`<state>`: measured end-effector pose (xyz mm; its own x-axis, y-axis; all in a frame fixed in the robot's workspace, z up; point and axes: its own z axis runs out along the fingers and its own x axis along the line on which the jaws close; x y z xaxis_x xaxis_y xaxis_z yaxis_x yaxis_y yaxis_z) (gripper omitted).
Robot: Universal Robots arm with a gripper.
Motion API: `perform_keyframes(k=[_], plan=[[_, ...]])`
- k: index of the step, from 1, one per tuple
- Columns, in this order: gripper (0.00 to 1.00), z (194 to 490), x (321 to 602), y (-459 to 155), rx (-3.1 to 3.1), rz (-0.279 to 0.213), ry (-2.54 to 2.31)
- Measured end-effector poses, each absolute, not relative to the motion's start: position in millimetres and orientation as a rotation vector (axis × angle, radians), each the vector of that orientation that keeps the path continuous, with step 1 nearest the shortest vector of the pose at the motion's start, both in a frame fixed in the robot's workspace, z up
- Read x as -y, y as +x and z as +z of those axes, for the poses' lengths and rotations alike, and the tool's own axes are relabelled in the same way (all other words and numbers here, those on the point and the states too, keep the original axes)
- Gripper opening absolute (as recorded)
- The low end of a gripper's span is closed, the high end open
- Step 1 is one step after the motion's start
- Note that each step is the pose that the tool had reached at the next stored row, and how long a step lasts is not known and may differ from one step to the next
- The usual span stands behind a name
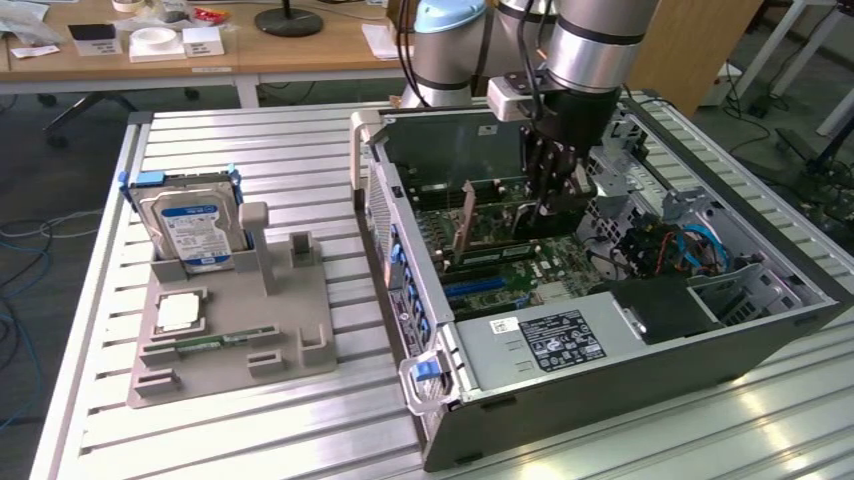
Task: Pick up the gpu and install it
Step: 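Insert the gpu into the slot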
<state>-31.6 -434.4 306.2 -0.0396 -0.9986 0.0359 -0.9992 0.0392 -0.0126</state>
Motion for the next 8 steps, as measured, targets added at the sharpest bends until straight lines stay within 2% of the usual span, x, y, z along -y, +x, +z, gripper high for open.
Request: perform_keyframes(k=[8], plan=[[0.27,303.2,434.6,-33.5,2.252,0.053,2.165]])
